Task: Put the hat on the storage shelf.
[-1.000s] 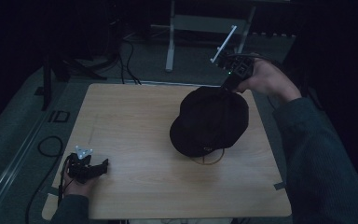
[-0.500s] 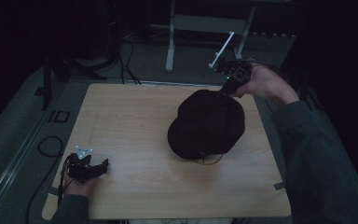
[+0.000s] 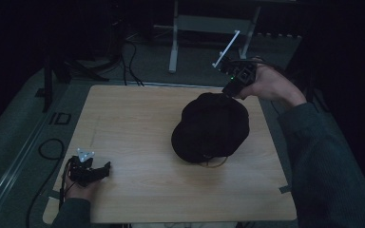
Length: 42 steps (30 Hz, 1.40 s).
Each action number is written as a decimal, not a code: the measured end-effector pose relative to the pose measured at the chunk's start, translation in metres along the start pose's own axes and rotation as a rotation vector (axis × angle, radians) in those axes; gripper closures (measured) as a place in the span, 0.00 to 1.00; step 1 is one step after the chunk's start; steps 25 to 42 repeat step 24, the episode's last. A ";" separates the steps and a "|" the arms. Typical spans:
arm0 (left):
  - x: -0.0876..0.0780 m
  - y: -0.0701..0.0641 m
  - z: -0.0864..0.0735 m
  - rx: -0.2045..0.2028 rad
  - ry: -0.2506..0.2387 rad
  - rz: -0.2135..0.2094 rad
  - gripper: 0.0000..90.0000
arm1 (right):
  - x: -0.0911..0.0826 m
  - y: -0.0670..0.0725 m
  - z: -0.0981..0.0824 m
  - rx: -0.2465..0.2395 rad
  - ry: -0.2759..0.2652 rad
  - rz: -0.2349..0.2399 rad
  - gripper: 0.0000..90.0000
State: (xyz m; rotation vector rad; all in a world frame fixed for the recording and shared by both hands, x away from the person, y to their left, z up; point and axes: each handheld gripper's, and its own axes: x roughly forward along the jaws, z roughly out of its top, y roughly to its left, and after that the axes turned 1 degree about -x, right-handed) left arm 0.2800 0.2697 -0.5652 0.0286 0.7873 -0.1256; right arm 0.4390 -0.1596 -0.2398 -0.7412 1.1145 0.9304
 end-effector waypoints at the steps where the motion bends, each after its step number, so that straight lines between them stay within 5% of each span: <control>1: 0.000 0.000 0.000 0.000 0.000 0.000 0.17 | -0.001 0.001 0.000 -0.001 -0.006 0.001 0.52; 12: 0.000 0.000 0.000 0.000 0.002 0.000 0.17 | -0.014 0.020 -0.005 -0.049 -0.059 -0.002 0.49; 24: 0.000 0.000 0.000 0.000 0.000 0.000 0.17 | -0.013 0.047 -0.007 -0.123 -0.052 -0.010 0.48; 42: 0.000 0.000 0.000 0.000 0.000 0.000 0.17 | -0.013 0.047 -0.007 -0.123 -0.052 -0.010 0.48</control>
